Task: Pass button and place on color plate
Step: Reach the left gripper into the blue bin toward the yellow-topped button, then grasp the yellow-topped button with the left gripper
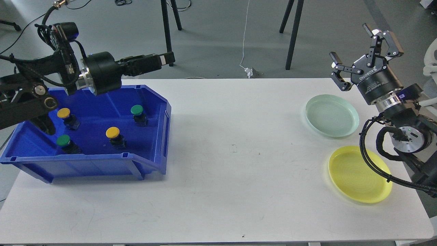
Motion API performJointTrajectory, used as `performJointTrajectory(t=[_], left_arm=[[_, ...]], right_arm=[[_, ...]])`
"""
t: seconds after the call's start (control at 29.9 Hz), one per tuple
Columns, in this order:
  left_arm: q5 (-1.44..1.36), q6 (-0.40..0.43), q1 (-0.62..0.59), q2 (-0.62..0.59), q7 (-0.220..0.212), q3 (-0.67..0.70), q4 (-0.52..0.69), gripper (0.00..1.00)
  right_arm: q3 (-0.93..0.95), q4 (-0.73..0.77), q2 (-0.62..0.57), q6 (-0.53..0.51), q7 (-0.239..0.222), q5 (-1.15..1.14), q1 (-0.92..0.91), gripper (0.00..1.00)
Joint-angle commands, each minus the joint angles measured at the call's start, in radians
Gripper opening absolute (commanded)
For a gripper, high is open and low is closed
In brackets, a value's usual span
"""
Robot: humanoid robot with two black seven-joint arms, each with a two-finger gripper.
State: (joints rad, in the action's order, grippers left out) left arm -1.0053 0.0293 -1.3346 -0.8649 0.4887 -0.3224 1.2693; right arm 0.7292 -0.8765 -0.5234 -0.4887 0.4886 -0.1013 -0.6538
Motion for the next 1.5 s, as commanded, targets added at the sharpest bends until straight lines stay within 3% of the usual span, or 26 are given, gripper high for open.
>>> performJointTrajectory(t=[0.0, 0.17, 0.47, 0.77, 1.3, 1.47], left_arm=[[-0.114, 0.007, -0.031, -0.037, 0.0, -0.145, -0.008, 0.98], [-0.185, 0.072, -0.031, -0.028, 0.0, -0.246, -0.063, 0.98], [-0.188, 0.095, -0.021, 0.041, 0.0, -0.349, -0.18, 0.98], [-0.188, 0.119, 0.037, 0.104, 0.0, -0.353, -0.304, 0.98], [-0.187, 0.119, 0.098, 0.173, 0.0, -0.345, -0.398, 0.96], [-0.187, 0.129, 0.098, 0.173, 0.0, -0.351, -0.403, 0.87]], right_arm=[[0.001, 0.014, 0.0, 0.0, 0.0, 0.0, 0.003, 1.0], [0.003, 0.031, 0.003, 0.0, 0.0, 0.0, 0.011, 1.0], [0.003, 0.031, 0.003, 0.0, 0.0, 0.0, 0.023, 1.0], [0.013, 0.031, 0.003, 0.0, 0.0, 0.0, 0.039, 1.0], [0.024, 0.03, 0.003, 0.0, 0.0, 0.0, 0.049, 1.0], [0.024, 0.03, 0.003, 0.0, 0.0, 0.0, 0.052, 1.0]])
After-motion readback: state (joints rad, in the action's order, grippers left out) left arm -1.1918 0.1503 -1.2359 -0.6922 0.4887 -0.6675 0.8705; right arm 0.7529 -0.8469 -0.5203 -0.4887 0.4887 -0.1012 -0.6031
